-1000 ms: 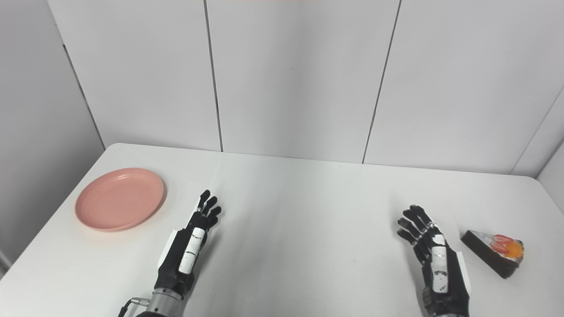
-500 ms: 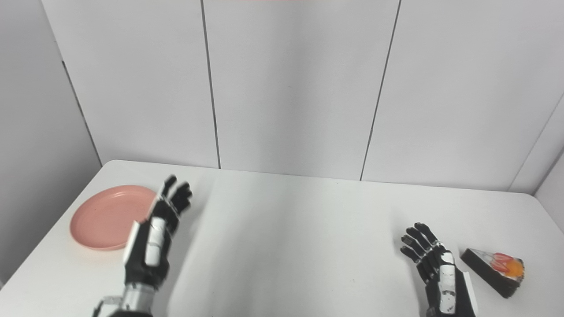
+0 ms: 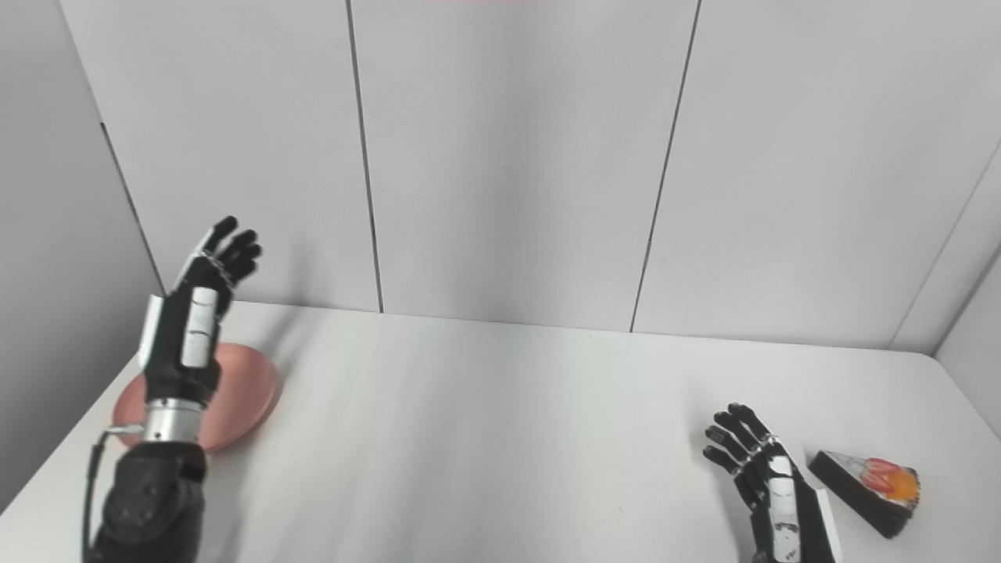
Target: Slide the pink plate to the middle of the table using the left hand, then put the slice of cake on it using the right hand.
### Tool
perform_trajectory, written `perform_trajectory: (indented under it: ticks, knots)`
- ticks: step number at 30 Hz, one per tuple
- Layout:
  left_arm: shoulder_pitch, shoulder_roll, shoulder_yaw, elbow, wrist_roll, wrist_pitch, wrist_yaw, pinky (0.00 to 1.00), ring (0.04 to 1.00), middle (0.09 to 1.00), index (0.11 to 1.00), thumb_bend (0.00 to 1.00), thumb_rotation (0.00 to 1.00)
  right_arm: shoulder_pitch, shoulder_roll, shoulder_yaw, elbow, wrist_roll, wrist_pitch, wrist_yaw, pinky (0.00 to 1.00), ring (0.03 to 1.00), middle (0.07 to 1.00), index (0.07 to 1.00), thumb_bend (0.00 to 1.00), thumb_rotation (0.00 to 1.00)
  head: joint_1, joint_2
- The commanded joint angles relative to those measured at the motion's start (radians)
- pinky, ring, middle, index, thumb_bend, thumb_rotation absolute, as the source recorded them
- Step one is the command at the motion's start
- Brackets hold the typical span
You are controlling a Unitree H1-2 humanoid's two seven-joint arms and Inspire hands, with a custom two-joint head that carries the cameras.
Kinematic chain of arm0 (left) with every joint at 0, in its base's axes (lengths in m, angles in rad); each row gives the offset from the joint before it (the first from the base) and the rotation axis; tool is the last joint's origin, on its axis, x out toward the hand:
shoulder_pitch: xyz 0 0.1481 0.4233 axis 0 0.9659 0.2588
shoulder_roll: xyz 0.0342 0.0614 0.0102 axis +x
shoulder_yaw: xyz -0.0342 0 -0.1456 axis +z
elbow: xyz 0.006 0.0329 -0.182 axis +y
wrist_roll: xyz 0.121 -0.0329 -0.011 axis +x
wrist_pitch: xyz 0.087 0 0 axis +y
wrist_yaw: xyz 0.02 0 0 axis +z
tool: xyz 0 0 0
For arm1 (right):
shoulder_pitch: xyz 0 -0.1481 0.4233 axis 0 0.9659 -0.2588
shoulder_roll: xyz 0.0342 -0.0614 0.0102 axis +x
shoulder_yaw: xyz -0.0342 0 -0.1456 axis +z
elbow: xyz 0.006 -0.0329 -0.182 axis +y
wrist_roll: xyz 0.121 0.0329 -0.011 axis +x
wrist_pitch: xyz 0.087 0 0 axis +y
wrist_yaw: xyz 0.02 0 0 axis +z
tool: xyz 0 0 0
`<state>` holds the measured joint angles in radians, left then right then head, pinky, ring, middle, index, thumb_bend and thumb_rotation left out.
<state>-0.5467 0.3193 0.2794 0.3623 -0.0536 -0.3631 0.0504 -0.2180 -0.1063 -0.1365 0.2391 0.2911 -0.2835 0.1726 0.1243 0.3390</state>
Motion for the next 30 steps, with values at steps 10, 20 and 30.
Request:
perform_trajectory:
  ticks: [10, 20, 30]
  knots:
    - [-0.168, 0.172, 0.046, 0.341, 0.002, -0.107, 0.037, 0.87, 0.853, 0.848, 0.847, 0.86, 0.96, 0.102, 0.037, 0.002, 0.126, 0.016, -0.029, 0.027, 0.76, 0.781, 0.801, 0.791, 0.87, 0.92, 0.006, 0.008]
    - [-0.228, 0.236, 0.104, 0.559, -0.065, -0.106, -0.026, 0.83, 0.835, 0.814, 0.808, 0.83, 0.94, 0.102, 0.035, -0.009, 0.129, 0.027, -0.019, 0.031, 0.76, 0.777, 0.796, 0.783, 0.88, 0.92, 0.014, 0.009]
    - [-0.225, 0.249, 0.082, 0.658, -0.045, -0.106, 0.003, 0.79, 0.82, 0.801, 0.799, 0.77, 0.98, 0.11, 0.027, -0.014, 0.116, 0.033, -0.009, 0.035, 0.77, 0.779, 0.795, 0.781, 0.86, 0.92, 0.02, 0.02]
